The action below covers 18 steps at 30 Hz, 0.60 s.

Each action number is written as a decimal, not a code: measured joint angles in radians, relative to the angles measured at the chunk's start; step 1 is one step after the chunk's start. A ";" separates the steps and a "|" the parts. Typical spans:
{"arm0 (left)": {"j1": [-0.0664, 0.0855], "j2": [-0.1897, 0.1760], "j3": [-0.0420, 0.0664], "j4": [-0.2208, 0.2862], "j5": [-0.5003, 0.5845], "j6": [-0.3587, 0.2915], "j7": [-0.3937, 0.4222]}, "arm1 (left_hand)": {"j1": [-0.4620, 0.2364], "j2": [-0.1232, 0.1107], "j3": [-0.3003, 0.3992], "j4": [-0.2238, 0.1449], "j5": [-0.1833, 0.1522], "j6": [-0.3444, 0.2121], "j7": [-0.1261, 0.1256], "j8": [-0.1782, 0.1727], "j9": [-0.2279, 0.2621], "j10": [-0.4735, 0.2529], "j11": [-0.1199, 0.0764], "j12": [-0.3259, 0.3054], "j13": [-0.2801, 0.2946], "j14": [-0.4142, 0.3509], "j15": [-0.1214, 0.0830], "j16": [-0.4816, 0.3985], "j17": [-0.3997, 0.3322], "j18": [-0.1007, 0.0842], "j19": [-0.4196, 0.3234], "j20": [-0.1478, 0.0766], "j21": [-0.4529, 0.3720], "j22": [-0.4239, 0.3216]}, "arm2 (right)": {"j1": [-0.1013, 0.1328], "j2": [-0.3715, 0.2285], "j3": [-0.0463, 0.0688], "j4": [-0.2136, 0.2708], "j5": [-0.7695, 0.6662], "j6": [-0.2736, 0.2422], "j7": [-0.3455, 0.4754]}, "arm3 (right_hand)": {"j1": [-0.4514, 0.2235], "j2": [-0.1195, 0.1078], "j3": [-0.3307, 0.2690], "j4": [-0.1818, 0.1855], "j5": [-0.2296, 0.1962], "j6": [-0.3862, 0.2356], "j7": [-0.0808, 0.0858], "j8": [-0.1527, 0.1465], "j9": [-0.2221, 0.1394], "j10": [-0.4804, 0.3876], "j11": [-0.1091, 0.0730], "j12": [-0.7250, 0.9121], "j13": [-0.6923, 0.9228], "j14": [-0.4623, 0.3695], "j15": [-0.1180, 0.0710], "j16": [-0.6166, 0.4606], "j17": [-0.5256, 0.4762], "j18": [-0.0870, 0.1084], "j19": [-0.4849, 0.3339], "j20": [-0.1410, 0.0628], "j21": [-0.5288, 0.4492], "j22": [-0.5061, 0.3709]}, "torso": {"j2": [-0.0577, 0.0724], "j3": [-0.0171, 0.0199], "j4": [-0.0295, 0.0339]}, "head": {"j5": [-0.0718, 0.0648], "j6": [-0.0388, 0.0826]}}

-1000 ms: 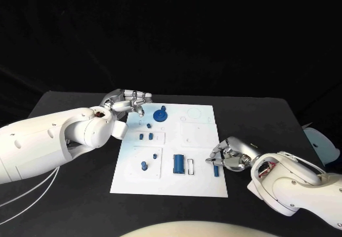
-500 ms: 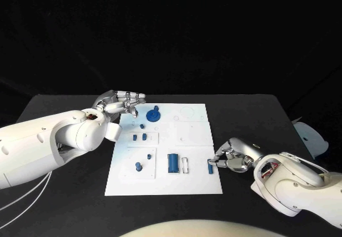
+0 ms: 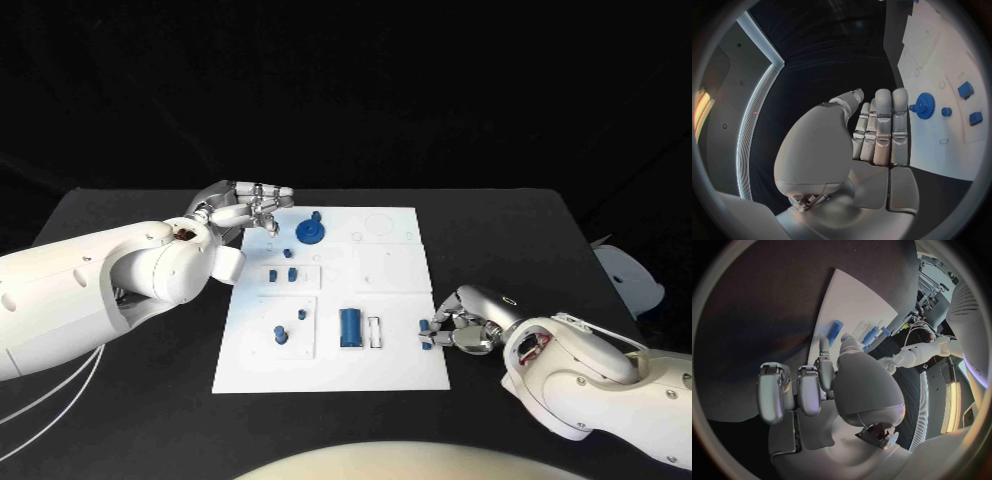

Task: Assemble the parts on the task board

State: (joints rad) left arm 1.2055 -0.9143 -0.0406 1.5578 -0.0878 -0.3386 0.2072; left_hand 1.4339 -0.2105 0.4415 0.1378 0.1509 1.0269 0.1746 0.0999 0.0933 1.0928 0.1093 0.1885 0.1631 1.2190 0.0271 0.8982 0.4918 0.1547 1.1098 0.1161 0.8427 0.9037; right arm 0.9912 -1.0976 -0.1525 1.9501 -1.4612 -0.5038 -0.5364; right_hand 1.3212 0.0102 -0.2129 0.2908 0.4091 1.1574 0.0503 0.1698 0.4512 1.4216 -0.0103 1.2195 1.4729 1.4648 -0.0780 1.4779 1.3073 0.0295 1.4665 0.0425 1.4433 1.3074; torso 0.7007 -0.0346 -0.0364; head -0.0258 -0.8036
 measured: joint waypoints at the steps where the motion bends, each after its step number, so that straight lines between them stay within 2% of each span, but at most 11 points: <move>1: 0.000 0.000 0.000 0.000 0.000 0.000 0.000 | 0.000 0.000 0.000 0.000 0.000 0.000 0.000 0.000 0.000 0.000 0.000 0.001 0.000 0.000 0.000 0.000 0.000 0.000 0.000 0.000 0.000 0.000 | -0.001 0.002 0.000 -0.002 -0.003 0.002 -0.003 | 0.000 0.000 0.000 0.000 0.000 0.000 0.000 0.000 0.000 0.001 -0.001 0.000 0.000 0.000 0.000 0.000 0.000 0.000 0.000 0.000 0.000 0.000 | 0.000 0.0000 0.0000 | 0.000 0.000; 12: 0.000 -0.002 0.000 0.000 0.001 0.001 -0.001 | 0.000 0.000 0.000 0.000 0.000 0.000 0.000 0.000 -0.001 0.000 0.000 0.001 0.000 0.000 0.000 0.000 0.000 0.000 0.000 0.000 0.000 0.000 | -0.011 0.026 0.005 -0.014 -0.038 0.016 -0.026 | -0.010 -0.010 -0.012 -0.004 0.000 0.006 -0.006 0.016 0.015 0.005 -0.005 0.000 -0.019 0.000 0.000 0.000 0.001 0.000 -0.004 -0.004 -0.001 0.000 | 0.000 -0.0005 0.0003 | 0.003 -0.002; 18: 0.000 -0.003 0.000 0.001 0.001 0.001 -0.001 | 0.000 0.000 0.000 0.000 0.000 0.000 0.000 0.000 -0.001 -0.004 -0.004 0.001 0.000 0.000 0.000 0.000 -0.001 0.000 0.000 0.000 0.000 0.000 | -0.017 0.052 0.008 -0.023 -0.072 0.020 -0.032 | -0.002 -0.017 -0.016 -0.008 -0.022 0.010 -0.010 0.020 0.027 0.005 -0.005 0.000 -0.020 0.000 0.000 0.000 0.001 0.000 0.000 -0.007 -0.001 0.001 | 0.000 -0.0005 0.0005 | 0.004 -0.003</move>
State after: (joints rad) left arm 1.2055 -0.9168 -0.0407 1.5586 -0.0869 -0.3375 0.2061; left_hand 1.4339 -0.2105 0.4415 0.1378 0.1509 1.0269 0.1746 0.0998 0.0927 1.0892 0.1057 0.1898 0.1631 1.2190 0.0271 0.8982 0.4907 0.1548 1.1098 0.1161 0.8427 0.9037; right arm 0.9743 -1.0458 -0.1447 1.9270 -1.5333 -0.4838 -0.5685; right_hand 1.3188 -0.0065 -0.2291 0.2829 0.3868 1.1678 0.0405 0.1893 0.4784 1.4266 -0.0153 1.2196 1.4525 1.4646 -0.0779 1.4779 1.3081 0.0294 1.4666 0.0354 1.4427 1.3081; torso 0.7003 -0.0351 -0.0360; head -0.0216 -0.8068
